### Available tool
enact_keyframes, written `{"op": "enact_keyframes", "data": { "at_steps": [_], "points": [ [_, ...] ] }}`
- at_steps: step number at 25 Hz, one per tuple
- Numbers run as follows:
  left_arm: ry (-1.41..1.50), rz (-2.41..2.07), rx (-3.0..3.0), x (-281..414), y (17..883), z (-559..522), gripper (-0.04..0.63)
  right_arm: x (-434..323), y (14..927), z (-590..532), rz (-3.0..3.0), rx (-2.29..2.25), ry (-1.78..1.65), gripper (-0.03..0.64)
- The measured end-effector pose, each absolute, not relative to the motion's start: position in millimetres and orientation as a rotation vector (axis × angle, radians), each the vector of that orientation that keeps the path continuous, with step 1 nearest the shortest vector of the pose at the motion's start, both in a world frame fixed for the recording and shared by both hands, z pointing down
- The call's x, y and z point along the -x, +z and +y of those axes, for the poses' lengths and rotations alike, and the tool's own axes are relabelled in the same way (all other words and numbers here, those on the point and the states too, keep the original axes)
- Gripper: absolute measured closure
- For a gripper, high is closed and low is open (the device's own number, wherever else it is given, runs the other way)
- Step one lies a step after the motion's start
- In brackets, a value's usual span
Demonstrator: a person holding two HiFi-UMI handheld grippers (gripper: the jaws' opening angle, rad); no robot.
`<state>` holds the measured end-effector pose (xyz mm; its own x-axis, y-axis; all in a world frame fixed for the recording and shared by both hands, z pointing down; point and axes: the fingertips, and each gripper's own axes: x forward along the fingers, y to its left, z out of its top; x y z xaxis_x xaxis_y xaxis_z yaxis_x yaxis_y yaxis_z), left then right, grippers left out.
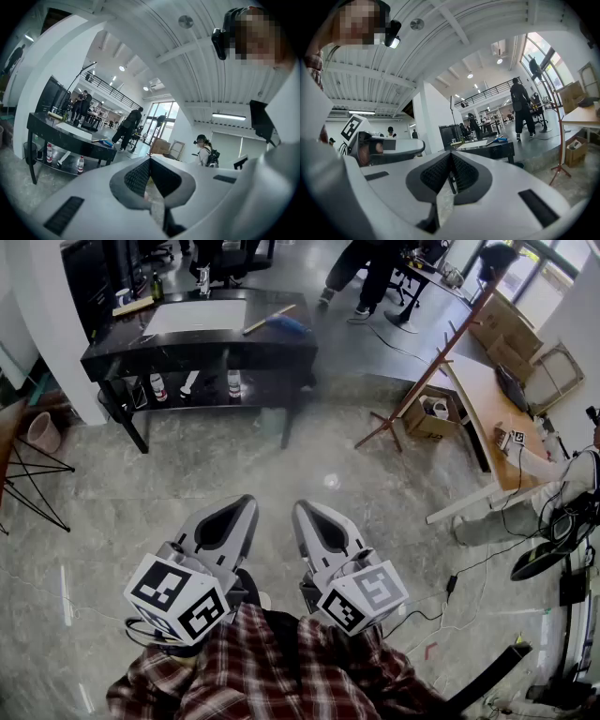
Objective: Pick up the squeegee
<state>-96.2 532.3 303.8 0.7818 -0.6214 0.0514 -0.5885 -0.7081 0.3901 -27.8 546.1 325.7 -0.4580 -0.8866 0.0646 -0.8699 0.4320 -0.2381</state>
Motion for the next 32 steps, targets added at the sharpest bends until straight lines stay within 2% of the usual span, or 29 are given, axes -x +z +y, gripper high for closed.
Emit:
{"op": "enact_keyframes", "data": {
  "at_steps": [8, 24, 32],
  "points": [
    [-0.099, -0.914, -2.582, 91.8, 311.6, 488.3, 0.586, 26.5, 333.8, 502.0, 2.598, 1.597, -0.389, 0.606],
    [-0.166, -0.853, -2.607, 113.5, 293.9, 266.8, 0.584, 47.7, 316.2, 279.2, 2.554, 1.603, -0.312, 0.606],
    [-0.137, -0.880, -2.622, 131.4, 302.6, 194.9, 0.585, 55.7, 336.7, 217.3, 2.506, 1.656, -0.378, 0.606]
  ]
}}
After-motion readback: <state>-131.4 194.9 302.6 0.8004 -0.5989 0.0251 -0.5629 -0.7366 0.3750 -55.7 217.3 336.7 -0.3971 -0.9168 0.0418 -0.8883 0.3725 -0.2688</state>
